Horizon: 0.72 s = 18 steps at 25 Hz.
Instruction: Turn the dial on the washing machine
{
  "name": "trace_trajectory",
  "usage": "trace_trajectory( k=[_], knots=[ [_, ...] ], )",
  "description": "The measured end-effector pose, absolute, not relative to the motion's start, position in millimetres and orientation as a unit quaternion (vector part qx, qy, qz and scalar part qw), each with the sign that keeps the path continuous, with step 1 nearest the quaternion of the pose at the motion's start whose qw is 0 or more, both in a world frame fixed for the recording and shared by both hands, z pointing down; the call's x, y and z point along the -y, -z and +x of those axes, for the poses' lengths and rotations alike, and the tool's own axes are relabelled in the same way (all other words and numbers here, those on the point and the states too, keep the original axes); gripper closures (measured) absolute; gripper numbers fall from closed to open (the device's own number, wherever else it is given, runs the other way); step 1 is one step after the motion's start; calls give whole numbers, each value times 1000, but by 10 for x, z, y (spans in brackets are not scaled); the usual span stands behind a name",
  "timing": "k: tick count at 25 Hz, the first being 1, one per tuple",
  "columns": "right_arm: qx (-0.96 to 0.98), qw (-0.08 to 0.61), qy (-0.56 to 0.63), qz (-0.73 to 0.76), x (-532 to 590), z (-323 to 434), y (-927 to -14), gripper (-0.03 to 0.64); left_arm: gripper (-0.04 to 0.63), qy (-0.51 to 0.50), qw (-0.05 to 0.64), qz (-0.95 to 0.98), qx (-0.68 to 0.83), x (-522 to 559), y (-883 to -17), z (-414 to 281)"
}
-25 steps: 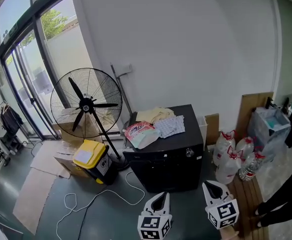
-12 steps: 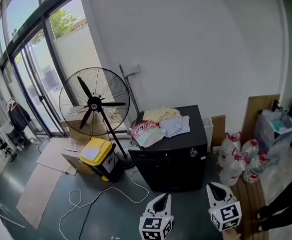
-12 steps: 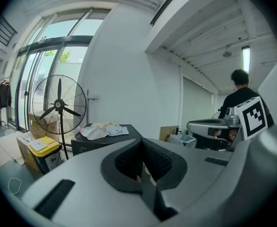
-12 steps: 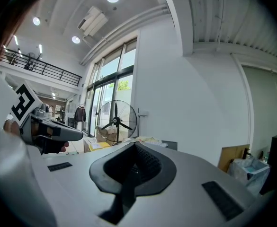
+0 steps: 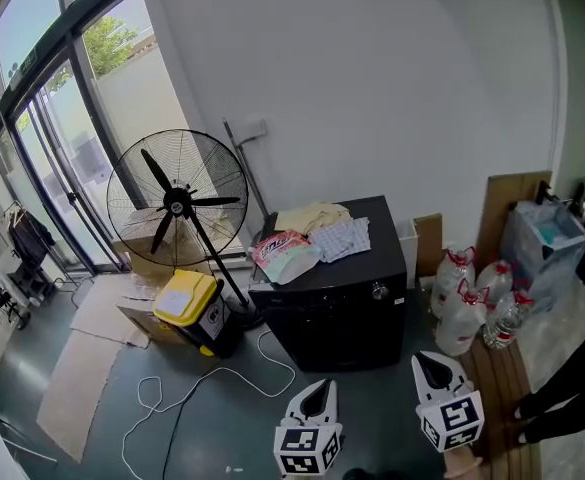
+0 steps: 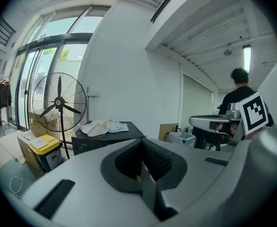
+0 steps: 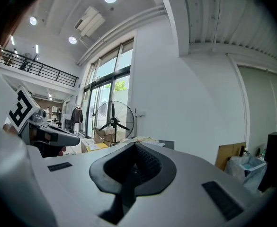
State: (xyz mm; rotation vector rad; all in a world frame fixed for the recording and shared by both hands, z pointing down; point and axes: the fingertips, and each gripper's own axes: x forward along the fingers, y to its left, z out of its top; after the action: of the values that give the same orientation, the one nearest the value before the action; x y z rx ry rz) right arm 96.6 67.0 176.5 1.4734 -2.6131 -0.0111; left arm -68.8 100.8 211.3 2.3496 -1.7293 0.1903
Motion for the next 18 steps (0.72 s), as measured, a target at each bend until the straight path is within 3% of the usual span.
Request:
trace_trajectory(
  k=[18],
  knots=[
    [868, 76, 2, 491, -656, 844, -1787, 591, 578, -67, 110, 805, 579, -900, -2123, -723]
  ],
)
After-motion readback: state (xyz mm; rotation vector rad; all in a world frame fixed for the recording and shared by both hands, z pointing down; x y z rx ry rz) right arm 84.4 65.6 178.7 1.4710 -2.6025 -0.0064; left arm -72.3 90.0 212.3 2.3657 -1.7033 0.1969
